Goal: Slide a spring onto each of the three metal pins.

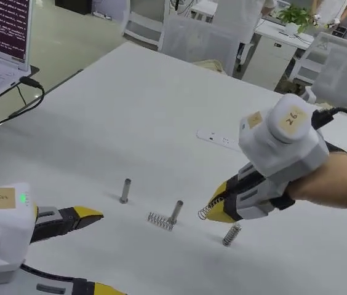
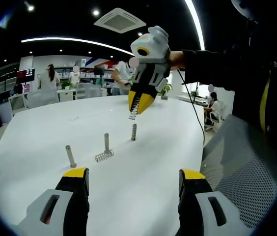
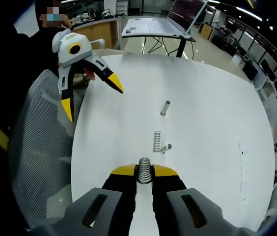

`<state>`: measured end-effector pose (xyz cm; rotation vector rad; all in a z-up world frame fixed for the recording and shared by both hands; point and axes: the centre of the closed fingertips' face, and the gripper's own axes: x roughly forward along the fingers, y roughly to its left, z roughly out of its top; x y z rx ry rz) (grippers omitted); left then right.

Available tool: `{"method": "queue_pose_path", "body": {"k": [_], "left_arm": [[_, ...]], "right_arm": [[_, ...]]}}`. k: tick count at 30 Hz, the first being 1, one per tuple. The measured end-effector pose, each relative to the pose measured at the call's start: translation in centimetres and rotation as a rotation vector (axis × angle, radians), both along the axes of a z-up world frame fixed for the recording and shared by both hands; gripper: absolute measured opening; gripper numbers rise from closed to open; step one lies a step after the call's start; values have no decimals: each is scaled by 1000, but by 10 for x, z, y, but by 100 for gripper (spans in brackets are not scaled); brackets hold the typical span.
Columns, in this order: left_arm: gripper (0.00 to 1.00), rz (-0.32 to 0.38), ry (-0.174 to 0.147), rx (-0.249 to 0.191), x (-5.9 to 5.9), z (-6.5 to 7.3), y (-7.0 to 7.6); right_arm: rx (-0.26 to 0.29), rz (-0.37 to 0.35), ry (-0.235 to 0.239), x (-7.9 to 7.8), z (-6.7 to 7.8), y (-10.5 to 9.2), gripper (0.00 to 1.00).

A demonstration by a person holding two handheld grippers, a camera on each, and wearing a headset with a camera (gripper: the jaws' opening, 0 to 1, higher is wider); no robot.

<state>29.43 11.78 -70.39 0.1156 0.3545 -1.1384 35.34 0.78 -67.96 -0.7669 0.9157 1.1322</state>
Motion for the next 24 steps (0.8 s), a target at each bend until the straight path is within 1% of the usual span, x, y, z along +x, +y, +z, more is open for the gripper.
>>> {"method": "queue_pose_path", "body": {"k": [3,7,11,15,19,21,22,24], "left_arm": [[71,3,3,3,0,-1,1],[71,3,3,2,-1,-2,1],[71,0,1,0,-2,-1,-1],[71,-3,1,2,-2,-2,-2],[70,-2,1,5,-1,-2,-2],[70,-1,4,3,-2,-3,-2],[70,-1,5,4,-2,-3,-2],[70,-1,7,4,-2,-4,-2]], "right_arm": [[-23,15,-5,5,-2,2,8],[-33,27,5,10,-3,5,8],[-62,39,3,20,-5,5,8],[-68,45,9,27,-7,9,8],[-85,57,12,33,-11,11,8],[-98,55,21,38,-17,11,8],[-116,66,18,40,-19,10,8],[-120,71,22,43,-22,12,8]]}}
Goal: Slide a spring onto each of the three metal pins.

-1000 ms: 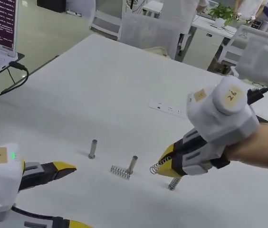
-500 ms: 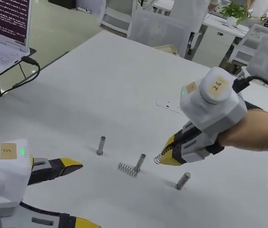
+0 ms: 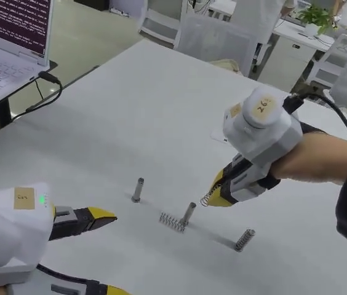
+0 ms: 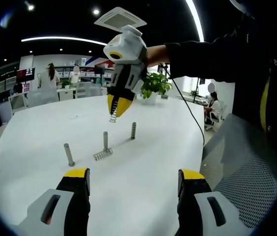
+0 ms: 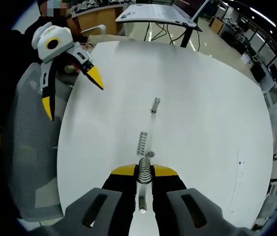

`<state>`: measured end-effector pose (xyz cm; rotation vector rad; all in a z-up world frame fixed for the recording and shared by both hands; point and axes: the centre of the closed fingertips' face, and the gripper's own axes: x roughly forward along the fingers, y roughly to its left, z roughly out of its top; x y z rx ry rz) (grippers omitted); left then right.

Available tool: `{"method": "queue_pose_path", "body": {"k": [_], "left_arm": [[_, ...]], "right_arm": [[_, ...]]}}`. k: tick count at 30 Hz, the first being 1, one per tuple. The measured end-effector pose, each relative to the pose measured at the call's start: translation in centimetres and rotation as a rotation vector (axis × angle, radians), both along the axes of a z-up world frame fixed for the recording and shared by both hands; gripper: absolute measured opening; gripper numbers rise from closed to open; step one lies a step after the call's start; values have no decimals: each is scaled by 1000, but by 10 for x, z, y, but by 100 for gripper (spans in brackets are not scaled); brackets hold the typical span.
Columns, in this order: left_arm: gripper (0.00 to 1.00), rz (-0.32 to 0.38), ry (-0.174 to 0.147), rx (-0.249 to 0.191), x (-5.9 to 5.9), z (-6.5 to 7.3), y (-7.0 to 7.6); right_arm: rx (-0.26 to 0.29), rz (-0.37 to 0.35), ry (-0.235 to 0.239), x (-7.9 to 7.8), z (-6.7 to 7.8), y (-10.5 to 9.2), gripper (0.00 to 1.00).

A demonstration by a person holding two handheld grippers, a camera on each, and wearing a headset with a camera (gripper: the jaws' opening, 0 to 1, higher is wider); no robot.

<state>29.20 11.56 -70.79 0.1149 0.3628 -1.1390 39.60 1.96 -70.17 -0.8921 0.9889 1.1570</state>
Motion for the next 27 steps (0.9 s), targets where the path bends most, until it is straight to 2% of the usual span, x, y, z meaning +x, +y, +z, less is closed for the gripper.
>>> {"method": "queue_pose_path", "body": {"k": [10,18,27], "left_arm": [[69,10,17,-5,0,-6,1],[69,9,18,2,2,-7,2],[68,11,24,3,3,-9,1]], "right_arm": [[-28,18,23,10,-17,4,8],[-27,23,38,13,-23,7,8],[-49,36,56,13,-34,8,8]]}}
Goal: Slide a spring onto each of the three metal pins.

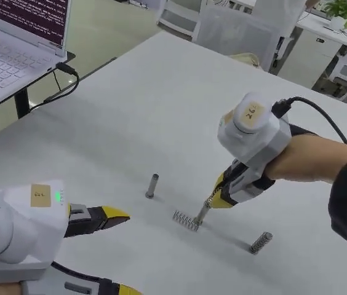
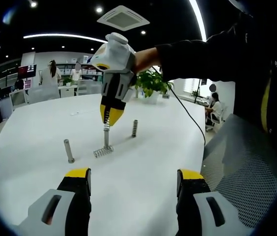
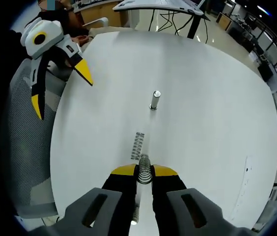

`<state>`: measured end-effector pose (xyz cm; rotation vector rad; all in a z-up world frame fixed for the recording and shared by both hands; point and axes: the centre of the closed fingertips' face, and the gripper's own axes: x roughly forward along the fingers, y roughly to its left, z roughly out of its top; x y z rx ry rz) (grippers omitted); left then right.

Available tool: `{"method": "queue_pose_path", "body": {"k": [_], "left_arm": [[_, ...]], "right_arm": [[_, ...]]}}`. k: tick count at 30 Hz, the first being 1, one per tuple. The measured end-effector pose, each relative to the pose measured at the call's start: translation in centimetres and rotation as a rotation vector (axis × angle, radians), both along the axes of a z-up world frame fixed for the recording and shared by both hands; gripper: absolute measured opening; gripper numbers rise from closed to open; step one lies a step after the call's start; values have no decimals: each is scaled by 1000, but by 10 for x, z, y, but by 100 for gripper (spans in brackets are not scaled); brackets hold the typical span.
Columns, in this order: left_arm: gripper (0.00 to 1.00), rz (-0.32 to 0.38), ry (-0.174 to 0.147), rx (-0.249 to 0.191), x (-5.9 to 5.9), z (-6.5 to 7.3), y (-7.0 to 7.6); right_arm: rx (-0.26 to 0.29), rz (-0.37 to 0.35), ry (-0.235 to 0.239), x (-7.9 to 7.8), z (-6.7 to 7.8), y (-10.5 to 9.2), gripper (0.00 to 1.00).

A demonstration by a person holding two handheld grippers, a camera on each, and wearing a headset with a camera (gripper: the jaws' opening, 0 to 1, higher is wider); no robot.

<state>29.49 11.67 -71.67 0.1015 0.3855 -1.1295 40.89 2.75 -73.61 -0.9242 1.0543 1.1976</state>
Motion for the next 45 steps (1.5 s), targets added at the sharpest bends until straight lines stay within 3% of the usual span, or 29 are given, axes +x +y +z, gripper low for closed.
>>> {"method": "queue_pose_path", "body": {"k": [28,45], "left_arm": [[65,6,16,4,3,-4,5],[63,5,18,6,3,-5,5]], "right_arm": [[-75,23,31,0,-45,3,9],[-72,14,21,0,-47,3,10]]}}
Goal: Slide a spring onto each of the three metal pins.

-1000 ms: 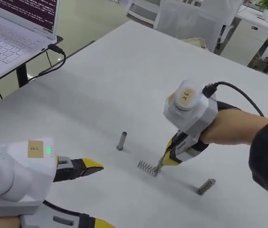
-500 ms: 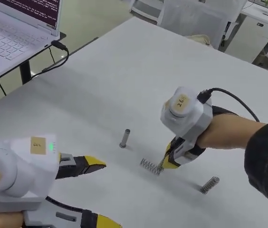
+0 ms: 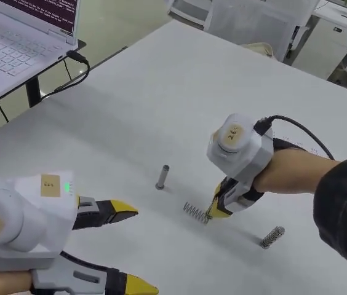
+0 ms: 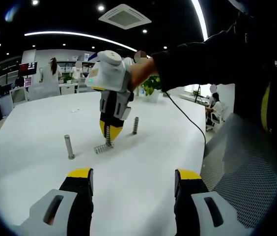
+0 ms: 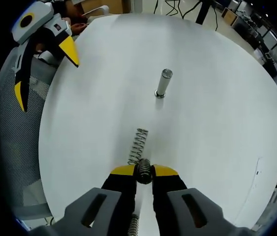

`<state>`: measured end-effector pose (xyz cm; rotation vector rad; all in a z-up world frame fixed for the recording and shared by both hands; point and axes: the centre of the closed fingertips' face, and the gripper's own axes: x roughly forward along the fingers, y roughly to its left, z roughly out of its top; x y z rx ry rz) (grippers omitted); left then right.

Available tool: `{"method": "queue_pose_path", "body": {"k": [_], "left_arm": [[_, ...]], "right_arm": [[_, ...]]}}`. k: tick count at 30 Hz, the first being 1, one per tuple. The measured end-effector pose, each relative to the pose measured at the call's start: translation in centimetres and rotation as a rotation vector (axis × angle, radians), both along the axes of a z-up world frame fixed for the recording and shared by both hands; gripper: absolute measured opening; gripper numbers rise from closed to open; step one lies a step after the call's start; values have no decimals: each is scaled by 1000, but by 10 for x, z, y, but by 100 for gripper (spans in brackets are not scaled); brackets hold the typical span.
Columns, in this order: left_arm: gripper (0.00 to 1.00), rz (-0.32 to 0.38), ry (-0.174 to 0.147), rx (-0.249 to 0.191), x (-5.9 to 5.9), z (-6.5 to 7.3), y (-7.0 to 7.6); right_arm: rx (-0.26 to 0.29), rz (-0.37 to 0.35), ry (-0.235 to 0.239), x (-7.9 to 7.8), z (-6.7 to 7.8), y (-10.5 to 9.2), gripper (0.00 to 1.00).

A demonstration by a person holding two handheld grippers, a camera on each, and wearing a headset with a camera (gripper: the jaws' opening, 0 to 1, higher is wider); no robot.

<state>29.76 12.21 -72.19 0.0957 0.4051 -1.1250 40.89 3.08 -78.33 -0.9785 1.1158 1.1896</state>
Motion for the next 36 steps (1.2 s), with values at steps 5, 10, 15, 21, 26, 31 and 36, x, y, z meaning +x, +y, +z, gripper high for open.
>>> {"method": "queue_pose_path", "body": {"k": [5,10,15,21,26,31,36], "left_arm": [[63,1,1,1,0,0,0],[63,-5,2,6,0,-1,-1],[63,-15,0,12,1,0,-3],[63,-23,-1,16,2,1,-5],[63,-30,-3,21,1,1,-6],[63,-34,-4,24,2,2,-7],[63,-39,-7,28,1,2,-8]], "right_arm": [[4,1,-9,1,1,-1,14],[26,-11,-16,-1,5,-2,17],[46,-25,-22,-1,9,-4,20],[97,-59,-27,-1,16,-4,27],[135,-88,-37,0,21,-7,34],[177,-106,-54,-1,26,-8,46],[210,-130,-72,-1,30,-12,52]]}}
